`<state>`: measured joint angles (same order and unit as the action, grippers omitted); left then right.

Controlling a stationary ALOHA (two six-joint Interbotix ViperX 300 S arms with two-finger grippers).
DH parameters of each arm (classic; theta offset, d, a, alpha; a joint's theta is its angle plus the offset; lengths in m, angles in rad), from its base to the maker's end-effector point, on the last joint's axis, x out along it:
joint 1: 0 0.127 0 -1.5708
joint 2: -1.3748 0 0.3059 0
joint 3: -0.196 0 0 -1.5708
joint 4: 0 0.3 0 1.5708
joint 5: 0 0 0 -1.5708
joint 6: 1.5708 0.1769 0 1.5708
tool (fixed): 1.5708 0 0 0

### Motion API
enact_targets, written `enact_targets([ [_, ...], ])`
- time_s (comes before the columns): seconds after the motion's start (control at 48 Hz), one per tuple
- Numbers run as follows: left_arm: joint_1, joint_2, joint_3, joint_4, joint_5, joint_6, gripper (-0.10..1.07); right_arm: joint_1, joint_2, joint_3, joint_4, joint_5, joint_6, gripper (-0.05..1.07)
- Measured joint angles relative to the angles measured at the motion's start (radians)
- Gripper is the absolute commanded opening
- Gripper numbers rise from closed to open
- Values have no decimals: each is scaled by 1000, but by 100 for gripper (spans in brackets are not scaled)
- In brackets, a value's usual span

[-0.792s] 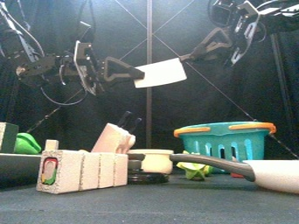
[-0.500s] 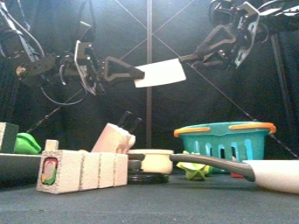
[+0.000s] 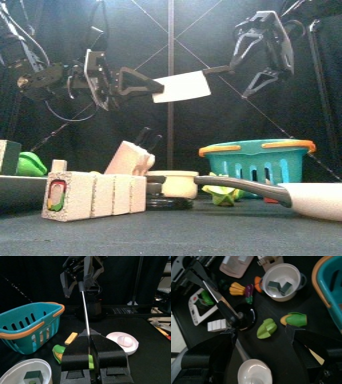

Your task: Regrasp cleaver

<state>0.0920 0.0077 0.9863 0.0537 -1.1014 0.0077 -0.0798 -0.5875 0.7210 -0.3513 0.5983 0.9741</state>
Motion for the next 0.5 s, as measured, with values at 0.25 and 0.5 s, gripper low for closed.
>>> enact_targets([
  [0.25,0,2,2,2,2,0,27,-12,11,-127,187,209,-249,104],
  [0.5,0,6,2,2,3,0,27,-101,14,-123,347,193,-577,104],
])
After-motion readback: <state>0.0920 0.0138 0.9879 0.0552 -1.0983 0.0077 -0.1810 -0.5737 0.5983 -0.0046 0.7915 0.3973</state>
